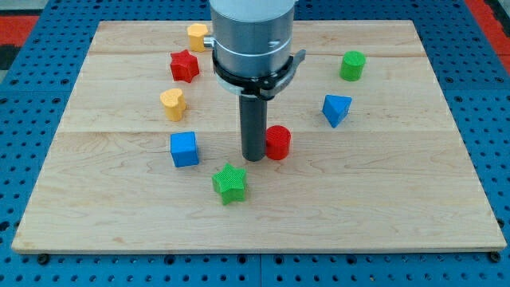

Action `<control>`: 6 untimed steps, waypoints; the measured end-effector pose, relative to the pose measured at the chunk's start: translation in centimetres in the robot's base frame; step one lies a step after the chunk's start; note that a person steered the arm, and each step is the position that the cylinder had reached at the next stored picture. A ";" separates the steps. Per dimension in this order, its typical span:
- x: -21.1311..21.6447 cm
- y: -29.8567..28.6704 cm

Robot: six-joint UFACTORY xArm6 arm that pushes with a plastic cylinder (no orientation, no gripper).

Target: Slightly move the blue cube and yellow heart to the left

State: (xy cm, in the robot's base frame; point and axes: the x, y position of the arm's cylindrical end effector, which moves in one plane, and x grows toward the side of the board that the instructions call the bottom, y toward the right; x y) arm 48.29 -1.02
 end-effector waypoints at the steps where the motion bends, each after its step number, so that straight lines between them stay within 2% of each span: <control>1: -0.9 -1.1; 6: -1.9 -7.7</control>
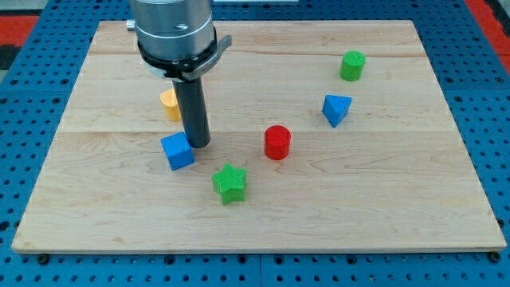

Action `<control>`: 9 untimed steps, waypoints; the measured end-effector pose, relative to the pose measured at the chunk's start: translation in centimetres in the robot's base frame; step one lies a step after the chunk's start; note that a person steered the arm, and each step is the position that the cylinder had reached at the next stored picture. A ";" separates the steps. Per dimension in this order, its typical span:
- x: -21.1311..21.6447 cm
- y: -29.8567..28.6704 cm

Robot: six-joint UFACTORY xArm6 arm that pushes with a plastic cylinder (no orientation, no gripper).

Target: Slightly move the blue cube and yellow heart to the left

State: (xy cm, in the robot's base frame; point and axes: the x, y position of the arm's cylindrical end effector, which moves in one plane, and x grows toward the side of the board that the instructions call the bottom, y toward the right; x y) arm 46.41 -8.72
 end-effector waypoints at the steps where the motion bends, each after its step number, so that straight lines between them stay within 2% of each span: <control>1: 0.0 -1.2; 2: 0.0 -1.8; 5: -7.7 0.0; 9: -8.8 -0.5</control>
State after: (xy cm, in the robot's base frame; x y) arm 37.65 -9.19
